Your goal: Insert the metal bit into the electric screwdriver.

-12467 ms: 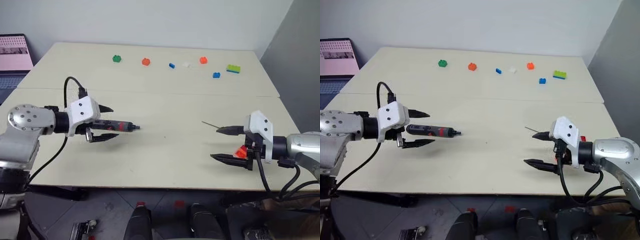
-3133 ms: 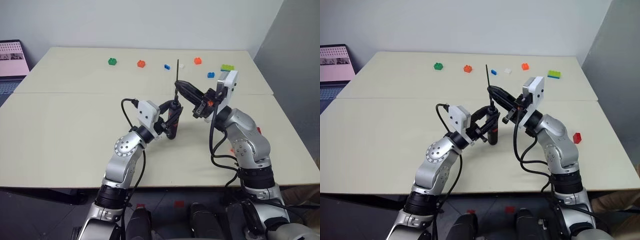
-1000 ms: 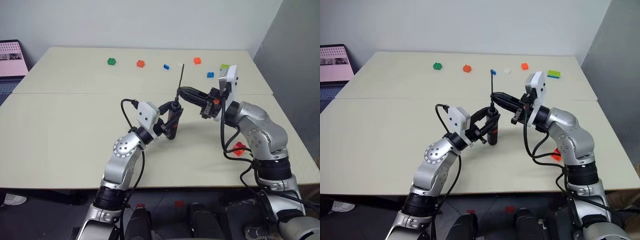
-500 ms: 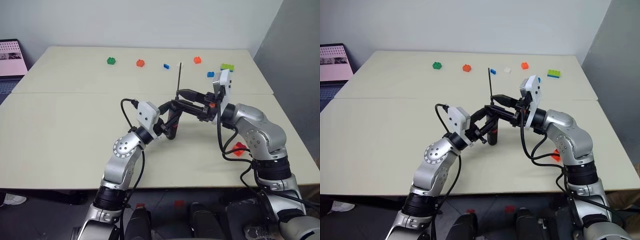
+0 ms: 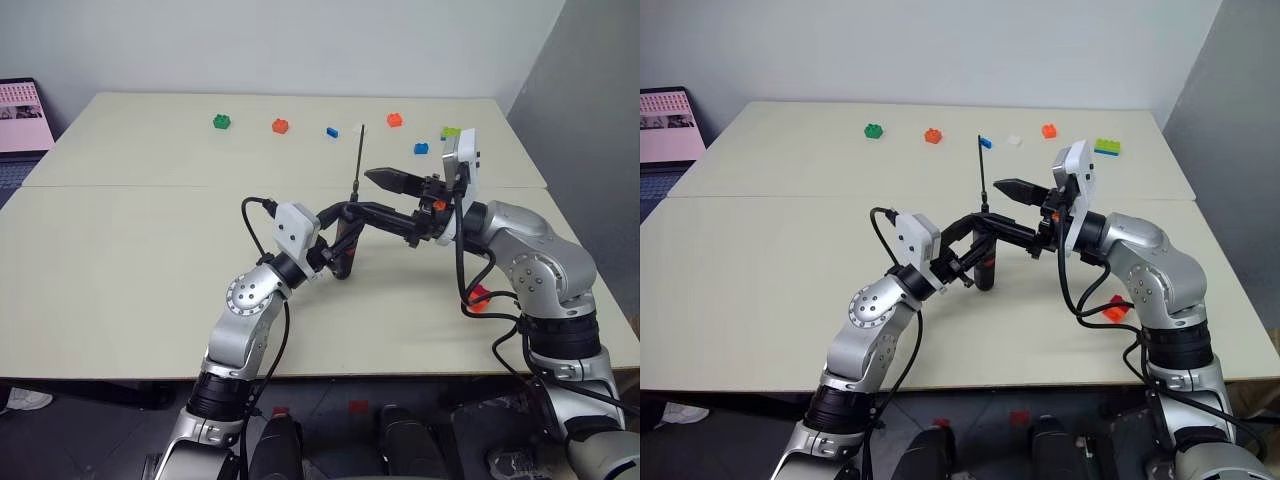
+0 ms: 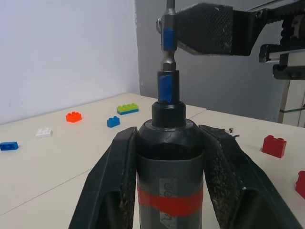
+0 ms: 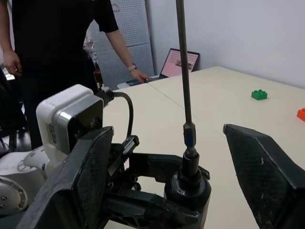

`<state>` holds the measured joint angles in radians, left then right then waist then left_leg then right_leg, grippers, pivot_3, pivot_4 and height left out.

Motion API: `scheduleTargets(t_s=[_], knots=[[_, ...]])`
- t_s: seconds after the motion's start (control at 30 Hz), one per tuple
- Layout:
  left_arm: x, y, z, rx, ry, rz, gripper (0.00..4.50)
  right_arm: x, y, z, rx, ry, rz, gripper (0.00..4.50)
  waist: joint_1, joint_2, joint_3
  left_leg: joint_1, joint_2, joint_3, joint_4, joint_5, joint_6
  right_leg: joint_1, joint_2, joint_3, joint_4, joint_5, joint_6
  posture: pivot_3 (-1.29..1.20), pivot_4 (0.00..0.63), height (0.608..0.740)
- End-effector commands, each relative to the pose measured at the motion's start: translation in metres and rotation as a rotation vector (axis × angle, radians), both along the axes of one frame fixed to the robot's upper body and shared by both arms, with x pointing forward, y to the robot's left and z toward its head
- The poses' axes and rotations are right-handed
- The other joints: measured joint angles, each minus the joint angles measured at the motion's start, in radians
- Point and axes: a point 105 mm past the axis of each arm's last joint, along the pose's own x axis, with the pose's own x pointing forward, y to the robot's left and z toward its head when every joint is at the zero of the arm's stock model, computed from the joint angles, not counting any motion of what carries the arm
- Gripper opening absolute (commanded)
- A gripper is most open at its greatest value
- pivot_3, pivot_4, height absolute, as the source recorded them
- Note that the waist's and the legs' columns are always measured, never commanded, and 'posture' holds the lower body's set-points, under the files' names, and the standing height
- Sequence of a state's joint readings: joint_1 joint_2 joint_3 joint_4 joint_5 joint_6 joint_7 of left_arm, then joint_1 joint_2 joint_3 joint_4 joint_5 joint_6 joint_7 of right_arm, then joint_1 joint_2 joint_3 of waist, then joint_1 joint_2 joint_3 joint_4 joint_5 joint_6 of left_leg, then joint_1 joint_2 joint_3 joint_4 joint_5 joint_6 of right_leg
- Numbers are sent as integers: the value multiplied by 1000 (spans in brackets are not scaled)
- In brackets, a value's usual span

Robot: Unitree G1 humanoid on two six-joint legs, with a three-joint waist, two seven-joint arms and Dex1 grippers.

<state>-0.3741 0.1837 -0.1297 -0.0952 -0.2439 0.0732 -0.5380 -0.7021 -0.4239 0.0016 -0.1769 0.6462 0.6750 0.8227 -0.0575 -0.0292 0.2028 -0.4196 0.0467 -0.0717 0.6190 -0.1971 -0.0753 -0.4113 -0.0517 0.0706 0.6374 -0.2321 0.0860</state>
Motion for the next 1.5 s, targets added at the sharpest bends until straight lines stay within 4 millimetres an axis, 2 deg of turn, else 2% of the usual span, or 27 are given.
scheduleTargets(t_s=[0.03,0.47,0.53,0.7,0.8,1.17,1.27,1.5], knots=[[1,3,0,20,-13,18,1616,-2,0,20,7,-62,0,3871,0,0,0,0,0,0,0,0,0,0,0,0,-1,0,0,0,150,740],[1,3,-1,21,-14,18,1616,23,1,22,-9,-40,-56,3871,1,0,0,0,0,0,-6,0,0,1,0,0,-7,0,0,0,150,740],[1,3,-1,21,-14,18,1616,22,1,24,1,-34,-49,3871,1,0,0,0,0,0,-7,0,0,1,0,0,-7,0,0,0,150,740],[1,3,-1,22,-14,19,1616,8,3,32,46,-19,49,3871,1,0,0,0,0,0,-7,0,0,1,0,0,-7,0,1,0,150,740],[1,3,-1,24,-14,20,1616,3,4,36,59,-10,80,3367,1,0,0,0,0,0,-7,0,0,1,0,0,-7,0,1,0,150,740],[1,3,-1,26,-15,17,1616,3,6,35,45,12,85,592,1,0,0,0,0,0,-7,0,0,1,0,0,-7,1,1,0,150,740],[1,3,-1,28,-16,17,1616,3,6,33,37,15,85,4,2,0,0,0,0,0,-7,0,0,1,0,0,-7,1,1,0,150,740],[0,3,-1,26,-17,18,1616,4,7,26,12,26,83,0,2,0,0,1,0,0,-7,0,0,2,0,0,-7,1,1,0,150,740]])
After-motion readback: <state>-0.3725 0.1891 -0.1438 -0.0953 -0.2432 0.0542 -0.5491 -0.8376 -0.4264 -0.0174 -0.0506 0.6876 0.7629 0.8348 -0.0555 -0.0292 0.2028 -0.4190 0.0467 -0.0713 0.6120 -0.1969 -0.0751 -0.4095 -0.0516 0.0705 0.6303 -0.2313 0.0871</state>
